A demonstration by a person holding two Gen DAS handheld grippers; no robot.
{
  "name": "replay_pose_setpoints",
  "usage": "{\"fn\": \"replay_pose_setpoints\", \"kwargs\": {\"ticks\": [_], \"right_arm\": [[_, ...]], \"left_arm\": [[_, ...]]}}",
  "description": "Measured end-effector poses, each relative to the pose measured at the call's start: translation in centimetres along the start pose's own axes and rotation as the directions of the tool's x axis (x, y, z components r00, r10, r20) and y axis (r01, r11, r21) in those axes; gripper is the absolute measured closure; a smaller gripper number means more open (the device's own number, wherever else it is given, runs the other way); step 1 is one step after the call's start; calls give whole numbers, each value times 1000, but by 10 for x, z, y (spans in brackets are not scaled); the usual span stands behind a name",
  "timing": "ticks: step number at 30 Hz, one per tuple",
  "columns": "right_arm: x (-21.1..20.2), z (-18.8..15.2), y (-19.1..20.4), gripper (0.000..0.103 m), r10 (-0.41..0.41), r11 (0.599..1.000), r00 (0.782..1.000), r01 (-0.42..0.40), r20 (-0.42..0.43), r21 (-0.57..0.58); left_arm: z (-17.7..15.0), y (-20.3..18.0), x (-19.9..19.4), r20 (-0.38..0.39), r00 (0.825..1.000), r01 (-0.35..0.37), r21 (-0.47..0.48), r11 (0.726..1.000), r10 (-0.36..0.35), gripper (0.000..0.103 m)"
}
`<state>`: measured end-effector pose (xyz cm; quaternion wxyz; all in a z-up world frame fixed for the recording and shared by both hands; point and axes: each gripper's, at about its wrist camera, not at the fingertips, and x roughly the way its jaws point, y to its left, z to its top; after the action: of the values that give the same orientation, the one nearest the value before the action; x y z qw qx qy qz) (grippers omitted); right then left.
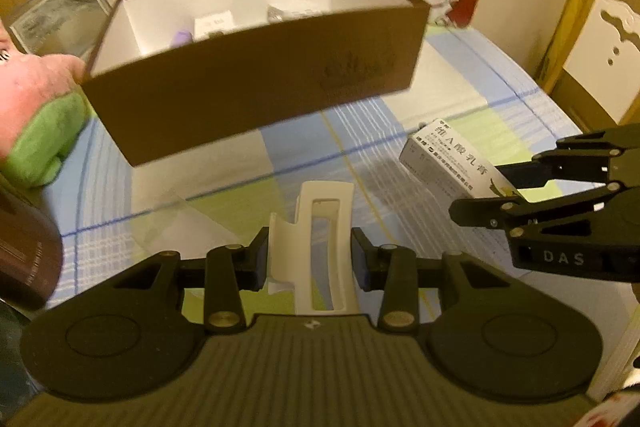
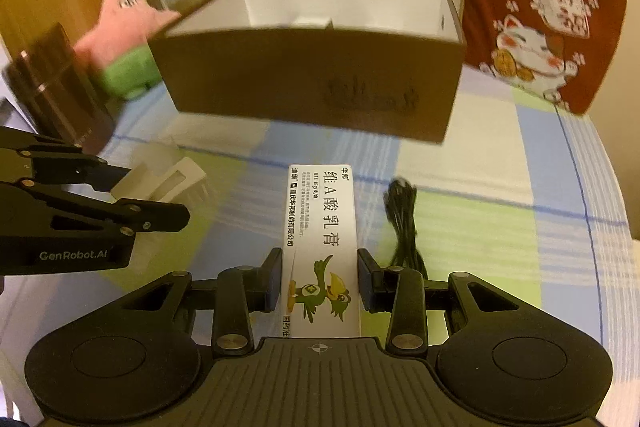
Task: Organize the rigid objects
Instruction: 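Carry the white holder with the left tool while the right tool carries the medicine box into the brown box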
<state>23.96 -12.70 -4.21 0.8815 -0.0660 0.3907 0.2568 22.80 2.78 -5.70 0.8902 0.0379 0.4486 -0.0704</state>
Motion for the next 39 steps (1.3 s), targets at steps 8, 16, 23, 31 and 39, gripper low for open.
{"fn": "replay_pose_setpoints", "kwargs": {"ticks": [8,16,23,31,39], "right_arm": [[-13,41,3,68,54,998,995,-51,78,-35],[-12,94,-1,68,97,994,984,-90,148,-54],[0,143,-1,68,111,992,974,-98,196,-73],[25,186,-3,68,104,993,971,-88,214,-81],[55,212,-5,68,92,994,974,-77,206,-82]], "left_arm": [[39,22,-14,43,998,-32,-61,998,35,67],[84,40,-20,109,991,-70,-85,994,79,67],[125,61,-15,143,983,-99,-109,989,114,67],[162,82,0,153,977,-127,-126,984,145,67],[181,99,24,135,979,-132,-143,981,152,67]]}}
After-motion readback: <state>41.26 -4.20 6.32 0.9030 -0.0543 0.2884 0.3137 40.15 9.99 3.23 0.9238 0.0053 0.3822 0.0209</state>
